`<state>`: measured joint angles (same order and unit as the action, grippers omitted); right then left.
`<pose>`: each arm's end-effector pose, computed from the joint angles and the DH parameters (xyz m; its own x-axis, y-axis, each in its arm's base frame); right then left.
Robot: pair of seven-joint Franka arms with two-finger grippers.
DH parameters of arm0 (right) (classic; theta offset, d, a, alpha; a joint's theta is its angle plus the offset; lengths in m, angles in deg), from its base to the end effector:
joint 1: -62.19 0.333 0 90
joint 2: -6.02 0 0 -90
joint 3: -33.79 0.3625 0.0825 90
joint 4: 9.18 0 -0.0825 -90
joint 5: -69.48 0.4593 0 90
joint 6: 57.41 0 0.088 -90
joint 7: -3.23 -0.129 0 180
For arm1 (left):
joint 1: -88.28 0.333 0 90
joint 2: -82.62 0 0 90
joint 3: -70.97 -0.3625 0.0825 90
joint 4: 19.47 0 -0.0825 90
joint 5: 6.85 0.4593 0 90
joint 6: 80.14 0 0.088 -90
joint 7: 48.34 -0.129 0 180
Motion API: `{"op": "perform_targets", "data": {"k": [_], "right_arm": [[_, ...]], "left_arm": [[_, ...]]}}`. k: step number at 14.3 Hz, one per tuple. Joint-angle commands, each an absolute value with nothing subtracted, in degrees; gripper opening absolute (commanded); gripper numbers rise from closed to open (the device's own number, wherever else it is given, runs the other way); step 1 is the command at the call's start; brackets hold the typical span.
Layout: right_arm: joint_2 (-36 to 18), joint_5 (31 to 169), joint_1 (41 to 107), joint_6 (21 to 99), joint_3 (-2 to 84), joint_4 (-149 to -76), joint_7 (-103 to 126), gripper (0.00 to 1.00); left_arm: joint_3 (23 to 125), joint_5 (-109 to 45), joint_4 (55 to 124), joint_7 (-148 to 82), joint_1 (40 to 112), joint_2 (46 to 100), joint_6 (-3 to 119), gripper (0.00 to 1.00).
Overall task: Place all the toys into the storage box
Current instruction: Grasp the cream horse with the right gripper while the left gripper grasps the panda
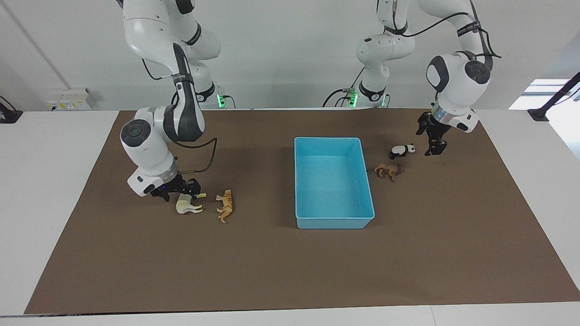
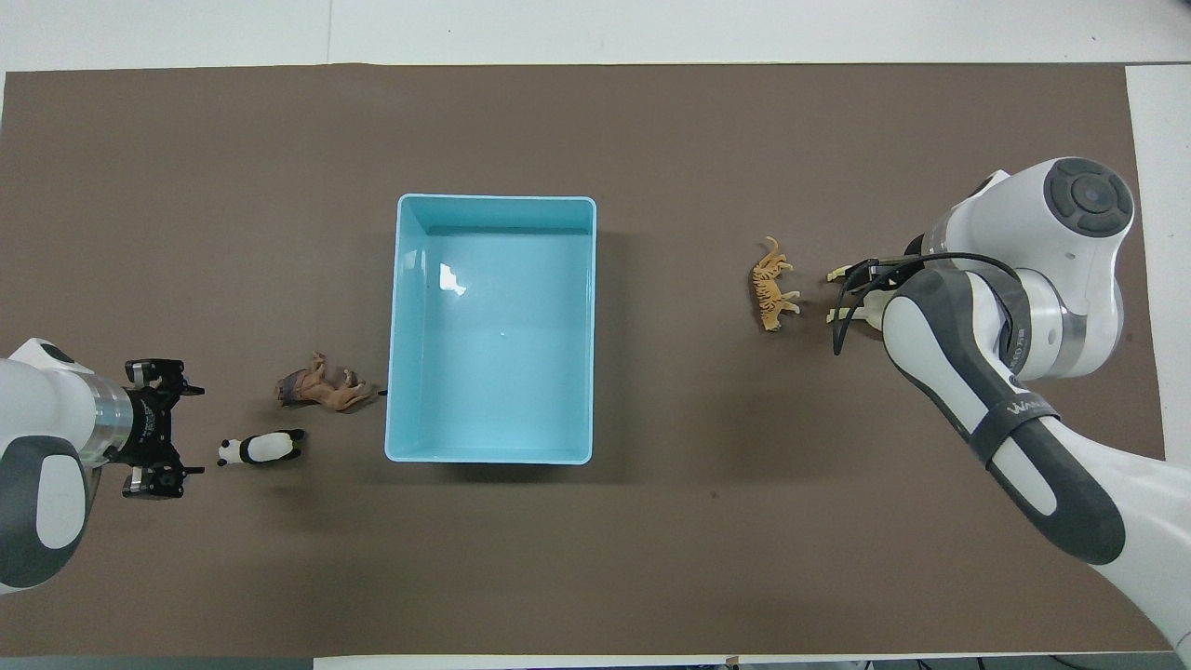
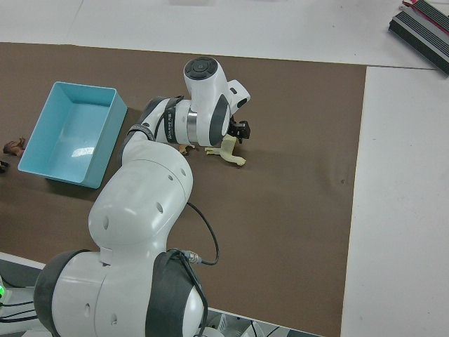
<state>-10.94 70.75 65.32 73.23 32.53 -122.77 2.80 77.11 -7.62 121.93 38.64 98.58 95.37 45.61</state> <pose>0.6751 0.0233 0.2909 0.9999 0.0117 0.0015 0.0117 -0.9999 -0.0104 0.4908 0.0359 0.3484 -0.0310 0.9995 0.0104 0.9981 0.0315 -0.0523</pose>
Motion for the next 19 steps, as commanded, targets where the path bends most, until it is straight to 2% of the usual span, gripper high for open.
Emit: {"op": "perform_targets", "data": {"k": [1,3,4,6,7,8,9,10,13,14,15,17,19], "right_arm": [[-11.3,72.0,64.4,75.9,33.0,-125.0,3.8,0.95],[-12.2,73.5,64.2,77.4,33.0,-125.3,5.2,0.94],[-12.2,73.9,64.0,77.6,33.0,-125.5,5.6,0.91],[-12.2,73.9,64.0,77.5,33.0,-125.5,5.7,0.75],[-12.2,73.9,64.0,77.5,33.0,-125.5,5.7,0.52],[-12.2,73.9,64.0,77.5,33.0,-125.5,5.7,0.34],[-12.3,73.9,64.0,77.4,33.0,-125.2,5.7,0.11],[-12.3,73.9,63.9,76.9,33.0,-124.6,5.7,0.0],[-11.6,78.0,64.0,72.4,33.0,-120.6,5.0,0.0],[-11.6,80.4,64.2,69.1,33.0,-117.6,4.9,0.0],[-11.7,81.9,64.7,65.2,32.9,-113.9,4.2,0.0],[-11.8,86.5,66.9,60.6,33.0,-107.5,-2.1,0.0],[-12.4,90.4,72.2,59.8,33.0,-102.9,-12.3,0.0]], "left_arm": [[76.6,-8.1,127.8,42.3,97.7,97.1,52.8,1.0],[76.6,-8.1,129.1,46.3,96.3,96.3,56.2,1.0],[76.6,-8.1,129.2,48.1,95.6,95.2,57.3,1.0],[76.6,-8.1,129.5,50.4,93.9,94.7,58.4,1.0],[76.6,-8.1,130.2,51.1,93.5,94.7,58.9,1.0],[76.6,-8.1,130.4,51.9,92.7,94.8,59.2,1.0],[76.6,-8.1,130.6,52.0,92.6,94.8,59.3,1.0],[76.6,-8.1,130.9,52.1,92.6,94.8,59.7,1.0],[76.5,-8.1,133.4,52.0,92.7,94.8,63.3,0.99],[76.5,-8.1,134.0,52.1,92.9,94.8,64.2,0.92],[76.5,-8.1,134.2,52.0,92.9,94.8,64.4,0.89],[76.5,-8.1,134.4,52.0,93.3,94.8,64.5,0.73],[76.5,-8.1,134.4,52.0,93.4,94.8,64.5,0.41]]}}
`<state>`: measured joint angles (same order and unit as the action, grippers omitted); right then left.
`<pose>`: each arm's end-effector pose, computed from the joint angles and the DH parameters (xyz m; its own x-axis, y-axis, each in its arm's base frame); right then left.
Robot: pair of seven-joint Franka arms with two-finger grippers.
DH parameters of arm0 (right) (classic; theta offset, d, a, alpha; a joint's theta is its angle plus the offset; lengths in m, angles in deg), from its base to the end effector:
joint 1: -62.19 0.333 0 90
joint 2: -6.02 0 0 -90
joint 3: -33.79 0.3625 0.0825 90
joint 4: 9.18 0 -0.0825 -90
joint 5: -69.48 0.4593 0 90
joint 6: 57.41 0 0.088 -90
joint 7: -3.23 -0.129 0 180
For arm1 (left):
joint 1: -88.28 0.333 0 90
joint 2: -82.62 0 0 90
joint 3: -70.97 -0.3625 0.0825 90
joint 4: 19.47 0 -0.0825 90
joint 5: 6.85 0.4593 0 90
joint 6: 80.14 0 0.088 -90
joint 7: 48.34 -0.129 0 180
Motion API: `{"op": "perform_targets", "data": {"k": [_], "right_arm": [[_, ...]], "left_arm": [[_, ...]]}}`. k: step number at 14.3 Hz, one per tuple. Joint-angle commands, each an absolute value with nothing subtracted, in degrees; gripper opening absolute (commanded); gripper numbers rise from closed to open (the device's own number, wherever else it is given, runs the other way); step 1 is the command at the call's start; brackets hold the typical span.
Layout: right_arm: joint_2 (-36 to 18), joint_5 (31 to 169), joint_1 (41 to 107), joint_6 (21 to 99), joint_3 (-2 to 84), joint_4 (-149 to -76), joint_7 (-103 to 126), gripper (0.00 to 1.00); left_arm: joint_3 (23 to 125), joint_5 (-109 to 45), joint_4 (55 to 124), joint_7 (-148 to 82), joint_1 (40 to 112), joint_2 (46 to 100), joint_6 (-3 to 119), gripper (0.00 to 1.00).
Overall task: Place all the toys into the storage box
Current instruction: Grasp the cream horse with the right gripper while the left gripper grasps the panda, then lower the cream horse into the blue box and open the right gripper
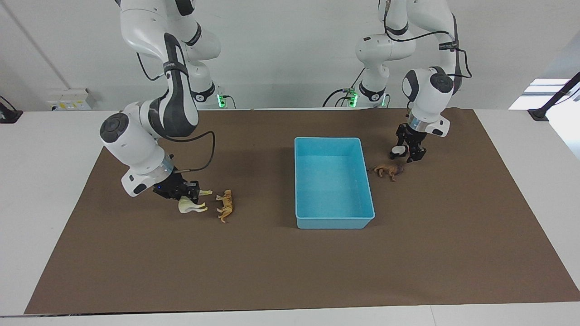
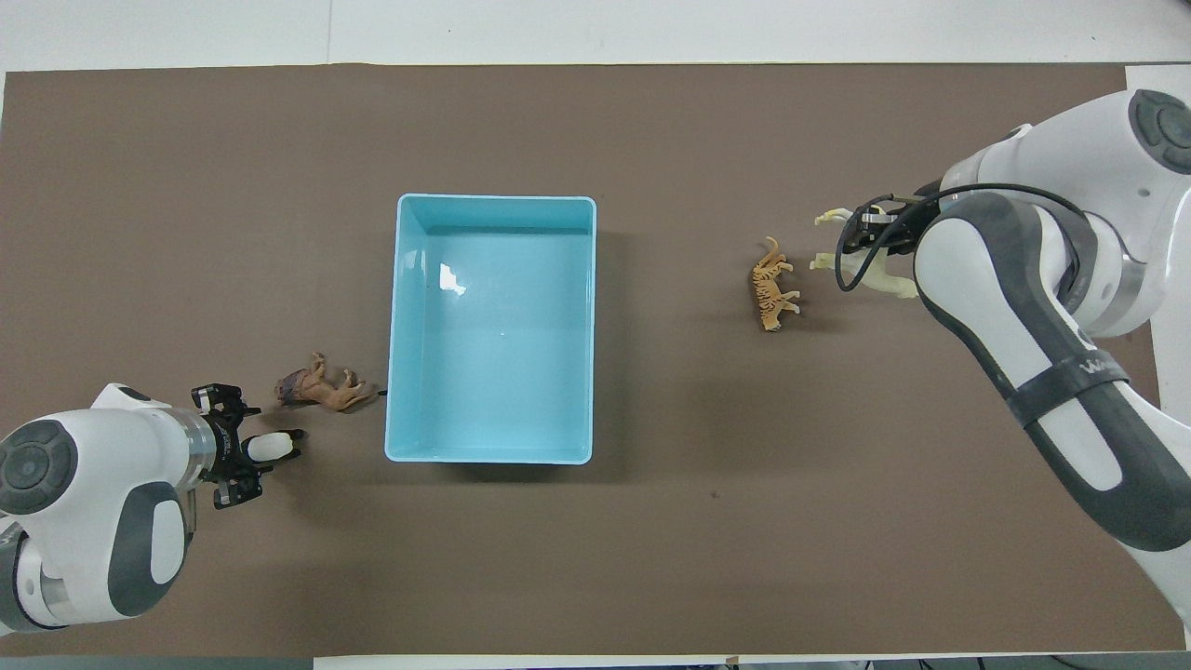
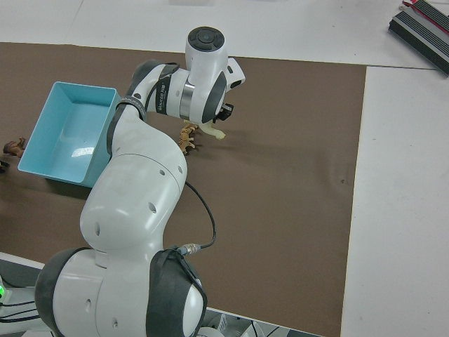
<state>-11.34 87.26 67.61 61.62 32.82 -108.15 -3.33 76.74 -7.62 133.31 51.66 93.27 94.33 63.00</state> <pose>0.7267 0.0789 0.4028 0.9838 -0.1795 -0.0038 -0.1738 -0.9470 -0.2702 0.4525 -0.0041 0.2731 -0.1725 0.9850 0.0057 0.9844 0.1722 0.0368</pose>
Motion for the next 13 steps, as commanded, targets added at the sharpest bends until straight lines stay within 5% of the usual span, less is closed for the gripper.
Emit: {"op": "perform_targets", "data": {"k": [1,3,8,9,10,11,13], "right_arm": [[-13.1,90.8,75.4,60.9,33.0,-101.3,-18.9,0.0],[-14.0,90.7,83.4,66.4,32.9,-100.0,-32.7,0.0],[-17.6,90.9,98.5,79.7,32.9,-99.3,-56.5,0.0],[-18.9,90.8,100.1,81.4,32.9,-98.3,-58.2,0.15],[-19.7,90.7,100.9,82.1,32.9,-98.2,-58.6,0.67],[-20.1,90.4,101.4,81.7,32.9,-98.2,-58.6,1.0],[-19.7,89.9,101.5,76.8,32.5,-98.0,-58.8,1.0]], "left_arm": [[76.5,-8.1,134.4,52.0,93.4,94.8,64.4,0.25],[76.4,-8.1,134.4,52.0,93.4,94.8,64.3,0.0],[76.2,-8.1,131.0,51.3,94.3,95.5,62.3,0.0],[76.2,-8.1,128.0,51.1,94.9,95.9,58.2,0.0],[76.2,-8.1,123.4,50.0,95.2,96.0,53.3,0.0],[76.0,-8.1,118.8,48.7,95.3,96.0,48.1,0.0],[76.2,-8.1,109.3,44.3,96.8,95.9,38.5,0.0]]}}
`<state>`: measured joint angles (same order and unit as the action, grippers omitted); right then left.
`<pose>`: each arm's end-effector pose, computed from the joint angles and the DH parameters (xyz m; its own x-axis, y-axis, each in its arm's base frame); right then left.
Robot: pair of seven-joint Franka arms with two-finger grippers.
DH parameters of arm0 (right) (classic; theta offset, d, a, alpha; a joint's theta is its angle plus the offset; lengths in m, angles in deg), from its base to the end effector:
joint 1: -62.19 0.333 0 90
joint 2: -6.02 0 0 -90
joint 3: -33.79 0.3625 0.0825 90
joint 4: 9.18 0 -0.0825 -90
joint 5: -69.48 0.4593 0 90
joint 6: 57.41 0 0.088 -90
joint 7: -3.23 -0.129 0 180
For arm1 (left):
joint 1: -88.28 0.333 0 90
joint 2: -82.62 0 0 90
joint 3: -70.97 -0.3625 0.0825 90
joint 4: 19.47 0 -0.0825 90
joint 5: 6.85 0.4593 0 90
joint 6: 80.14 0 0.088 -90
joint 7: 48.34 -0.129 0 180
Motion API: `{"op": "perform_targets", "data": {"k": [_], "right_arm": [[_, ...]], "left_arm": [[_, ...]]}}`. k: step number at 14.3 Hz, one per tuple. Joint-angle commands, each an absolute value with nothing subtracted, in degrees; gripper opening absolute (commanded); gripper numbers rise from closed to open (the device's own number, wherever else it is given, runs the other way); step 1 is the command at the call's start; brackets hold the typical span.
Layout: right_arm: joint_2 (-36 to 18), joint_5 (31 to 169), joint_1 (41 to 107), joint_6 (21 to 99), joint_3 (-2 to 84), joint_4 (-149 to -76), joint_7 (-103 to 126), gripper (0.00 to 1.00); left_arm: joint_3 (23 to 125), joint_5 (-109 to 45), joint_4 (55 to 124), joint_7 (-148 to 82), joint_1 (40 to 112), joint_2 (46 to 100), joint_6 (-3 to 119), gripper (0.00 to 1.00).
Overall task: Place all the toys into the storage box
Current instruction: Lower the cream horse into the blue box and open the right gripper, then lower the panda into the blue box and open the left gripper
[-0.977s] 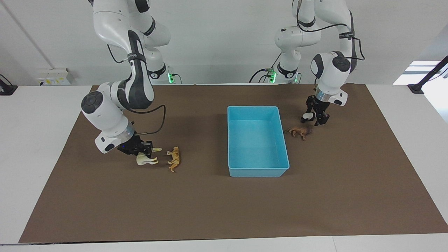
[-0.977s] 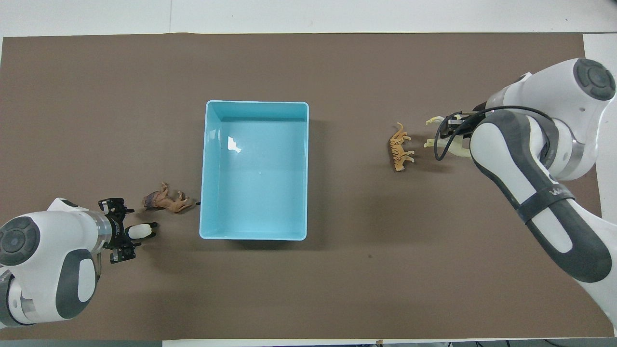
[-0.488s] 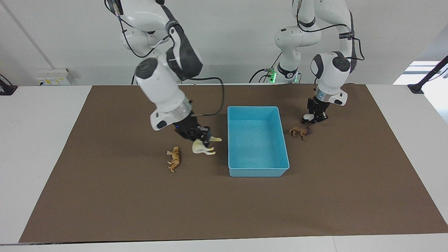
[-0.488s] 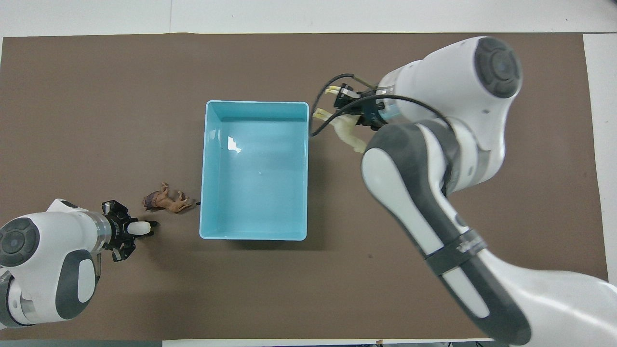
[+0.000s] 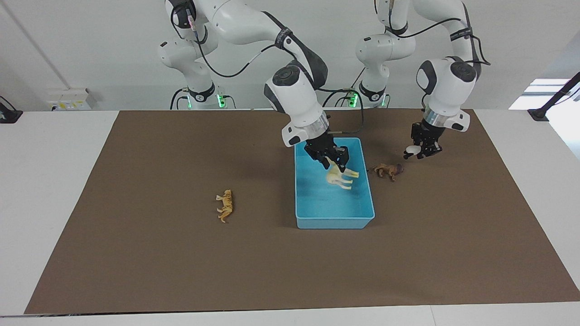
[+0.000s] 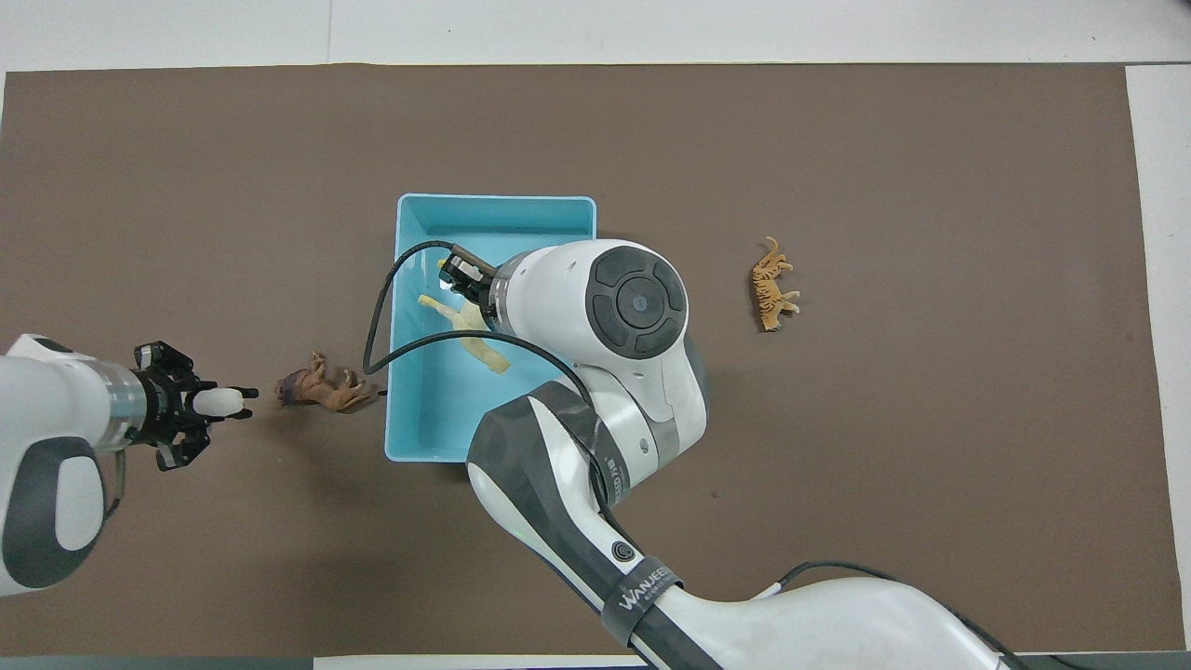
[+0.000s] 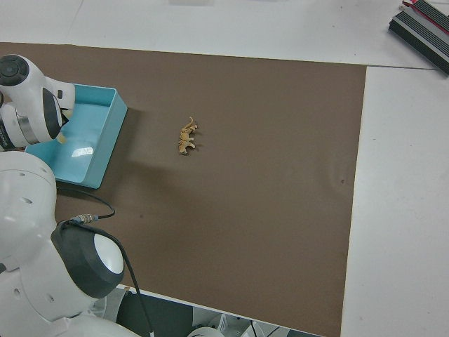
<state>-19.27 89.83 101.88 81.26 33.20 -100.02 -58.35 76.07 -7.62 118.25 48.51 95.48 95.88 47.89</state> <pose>0.6232 0.5165 0.4129 0.8283 -0.5498 -0.1080 -0.5343 -0.7169 -0.4478 0.5181 0.0184 0.3891 -0.1652 0.9863 0.0019 0.9844 0.1648 0.0622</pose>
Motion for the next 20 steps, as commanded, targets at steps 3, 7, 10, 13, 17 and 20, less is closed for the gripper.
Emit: {"op": "perform_targets", "data": {"k": [3,7,10,13,17,20], "right_arm": [[-18.9,84.5,98.0,66.9,31.4,-94.4,-56.5,1.0],[-15.7,82.8,88.0,57.7,31.1,-94.9,-27.8,1.0],[-14.0,80.7,83.1,58.5,31.1,-100.3,-15.2,1.0],[-9.8,77.4,81.8,63.2,31.1,-111.9,-11.3,1.0],[-9.3,74.2,80.0,69.5,31.1,-117.6,-7.3,1.0],[-11.6,74.1,79.9,74.2,31.1,-117.7,-6.9,1.0]], "left_arm": [[76.6,-8.8,103.2,39.0,94.4,95.2,34.6,0.0],[76.6,-11.5,102.6,34.5,83.1,94.7,38.5,0.0],[76.7,-16.9,103.2,34.6,77.3,93.9,46.3,0.0],[76.6,-17.2,103.4,34.7,71.0,89.0,54.8,0.11],[76.5,-17.2,103.4,34.5,69.5,87.5,53.4,1.0],[76.2,-16.4,102.7,32.1,70.3,88.6,49.4,1.0]]}}
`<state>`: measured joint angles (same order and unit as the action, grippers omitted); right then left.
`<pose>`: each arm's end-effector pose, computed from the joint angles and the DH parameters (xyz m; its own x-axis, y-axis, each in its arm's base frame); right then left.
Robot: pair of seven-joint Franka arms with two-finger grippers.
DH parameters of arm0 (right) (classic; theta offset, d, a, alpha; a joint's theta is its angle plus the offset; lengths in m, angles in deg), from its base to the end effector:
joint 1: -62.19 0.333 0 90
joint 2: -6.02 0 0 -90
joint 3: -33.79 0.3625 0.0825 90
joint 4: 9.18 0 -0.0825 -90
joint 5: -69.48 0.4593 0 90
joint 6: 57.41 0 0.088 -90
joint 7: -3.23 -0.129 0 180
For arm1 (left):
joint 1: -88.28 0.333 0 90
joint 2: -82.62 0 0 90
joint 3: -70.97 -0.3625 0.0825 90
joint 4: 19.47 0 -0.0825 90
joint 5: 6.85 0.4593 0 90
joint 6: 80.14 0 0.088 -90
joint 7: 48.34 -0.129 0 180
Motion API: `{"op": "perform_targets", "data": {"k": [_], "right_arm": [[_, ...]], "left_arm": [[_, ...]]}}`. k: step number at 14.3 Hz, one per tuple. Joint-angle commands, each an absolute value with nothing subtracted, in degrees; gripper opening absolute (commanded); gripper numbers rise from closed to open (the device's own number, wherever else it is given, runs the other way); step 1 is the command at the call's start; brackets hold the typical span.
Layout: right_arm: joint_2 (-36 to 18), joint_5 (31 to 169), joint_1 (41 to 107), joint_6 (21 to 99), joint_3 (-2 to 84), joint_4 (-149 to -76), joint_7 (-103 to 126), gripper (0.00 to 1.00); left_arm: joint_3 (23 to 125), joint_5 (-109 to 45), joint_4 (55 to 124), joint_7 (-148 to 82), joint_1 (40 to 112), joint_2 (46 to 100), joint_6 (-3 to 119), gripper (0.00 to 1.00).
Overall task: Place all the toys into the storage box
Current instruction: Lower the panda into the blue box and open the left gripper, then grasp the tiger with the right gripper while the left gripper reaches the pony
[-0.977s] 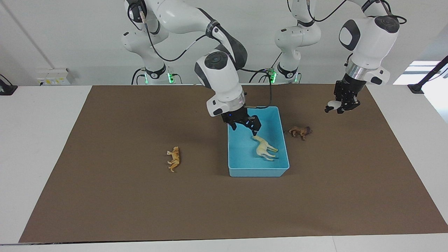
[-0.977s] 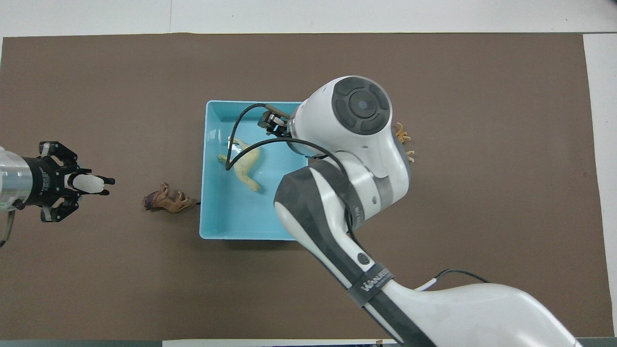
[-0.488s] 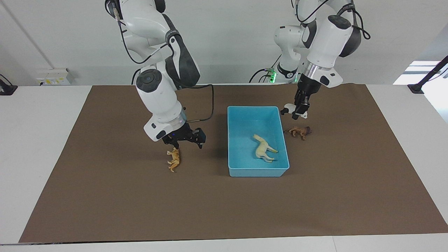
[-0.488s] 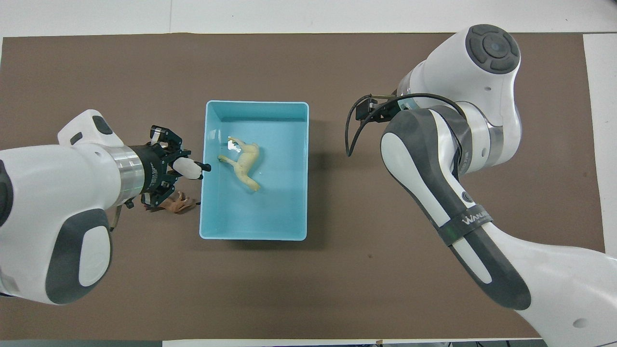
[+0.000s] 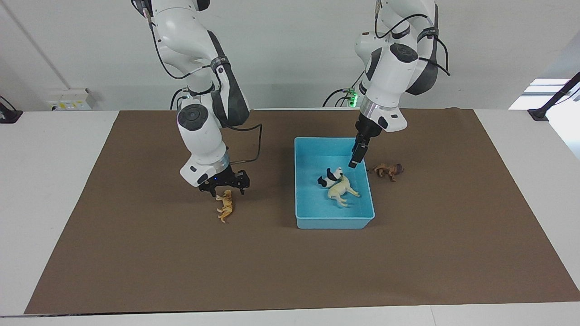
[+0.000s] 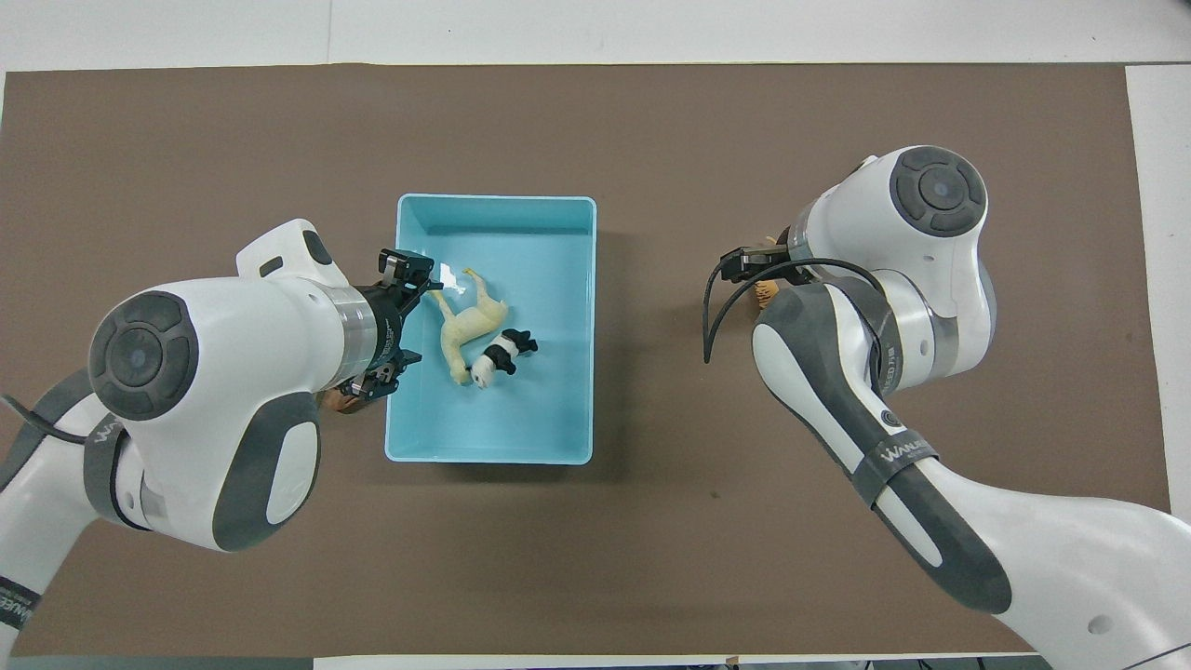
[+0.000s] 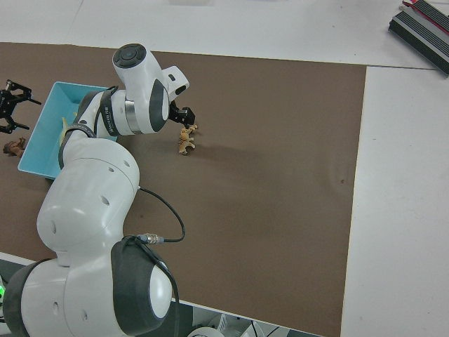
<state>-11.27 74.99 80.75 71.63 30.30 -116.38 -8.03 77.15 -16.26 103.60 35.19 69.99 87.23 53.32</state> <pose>0.6838 0.1907 0.3414 0.9978 0.0099 0.0651 0.0148 -0.9971 -0.0753 0.5571 -0.2604 0.4528 0.4395 0.8920 -0.1060 0.8771 -0.4007 0.2648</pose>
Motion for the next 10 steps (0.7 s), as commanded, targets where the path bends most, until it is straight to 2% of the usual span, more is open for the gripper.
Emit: {"op": "perform_targets", "data": {"k": [1,4,10], "right_arm": [[-12.3,74.1,79.9,76.3,31.1,-117.8,-6.8,1.0],[-14.6,74.1,79.9,80.1,31.1,-117.8,-6.5,1.0],[-16.7,74.1,80.6,83.1,31.2,-118.8,-6.4,1.0]], "left_arm": [[75.8,-16.3,101.9,26.1,72.8,89.6,45.5,1.0],[75.7,-16.4,102.1,1.8,82.1,90.9,37.6,1.0],[75.7,-16.3,107.3,-20.5,92.0,90.8,40.2,1.0]]}}
